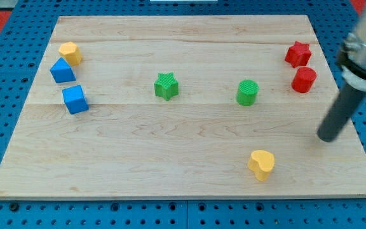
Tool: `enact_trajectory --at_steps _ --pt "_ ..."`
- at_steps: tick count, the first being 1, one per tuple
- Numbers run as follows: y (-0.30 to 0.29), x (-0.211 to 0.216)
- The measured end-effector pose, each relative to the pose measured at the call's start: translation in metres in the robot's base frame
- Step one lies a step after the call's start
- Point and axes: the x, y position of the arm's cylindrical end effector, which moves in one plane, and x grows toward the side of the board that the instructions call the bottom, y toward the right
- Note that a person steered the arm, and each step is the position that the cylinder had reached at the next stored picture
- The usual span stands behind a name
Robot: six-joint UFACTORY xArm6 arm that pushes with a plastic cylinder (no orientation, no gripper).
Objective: Push the yellow heart towards the red circle
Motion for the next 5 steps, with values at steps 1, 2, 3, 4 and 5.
enact_trajectory --at_steps 1,2,3,4,5 --pt "0.004 0.05" --pt "-0.007 0.087" --pt "-0.015 0.087" --pt "-0.072 0.088" --pt "-0.101 0.085"
